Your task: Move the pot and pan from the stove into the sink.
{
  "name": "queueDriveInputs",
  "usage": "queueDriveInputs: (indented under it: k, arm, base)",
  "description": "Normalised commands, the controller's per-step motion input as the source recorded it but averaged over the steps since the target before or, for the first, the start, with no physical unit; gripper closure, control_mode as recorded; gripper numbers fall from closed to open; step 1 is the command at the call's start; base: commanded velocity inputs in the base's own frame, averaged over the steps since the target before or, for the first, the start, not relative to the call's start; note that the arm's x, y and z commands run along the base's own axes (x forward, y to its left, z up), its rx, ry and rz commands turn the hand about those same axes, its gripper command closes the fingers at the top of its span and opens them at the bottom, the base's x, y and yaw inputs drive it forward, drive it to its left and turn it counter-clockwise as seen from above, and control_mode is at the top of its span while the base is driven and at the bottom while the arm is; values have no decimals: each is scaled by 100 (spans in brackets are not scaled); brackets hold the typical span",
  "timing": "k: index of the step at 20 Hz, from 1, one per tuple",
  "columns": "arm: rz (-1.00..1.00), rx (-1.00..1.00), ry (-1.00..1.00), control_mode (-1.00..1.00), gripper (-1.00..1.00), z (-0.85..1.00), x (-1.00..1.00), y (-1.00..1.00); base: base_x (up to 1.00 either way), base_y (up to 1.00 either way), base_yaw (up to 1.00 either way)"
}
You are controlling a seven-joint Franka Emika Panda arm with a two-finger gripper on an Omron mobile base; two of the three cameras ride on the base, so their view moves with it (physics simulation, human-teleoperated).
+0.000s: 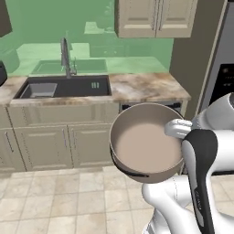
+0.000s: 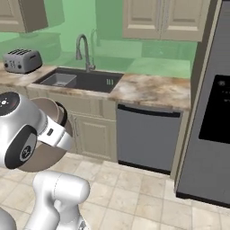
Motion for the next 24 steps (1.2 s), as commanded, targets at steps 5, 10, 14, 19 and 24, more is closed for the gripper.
queueDriveInputs:
  k: [5, 10, 14, 19, 24]
  arm:
    - [0, 0, 0, 100, 100, 0, 0, 0]
    - [0, 0, 0, 100, 100, 0, 0, 0]
    - [0, 0, 0, 100, 100, 0, 0, 0]
    - [0, 0, 0, 100, 100, 0, 0, 0]
    - [0, 0, 0, 100, 100, 0, 0, 0]
  base:
    - [0, 1, -4]
    - [0, 63, -6]
    - [0, 80, -8]
    - [0, 67, -6]
    - [-1, 5, 0]
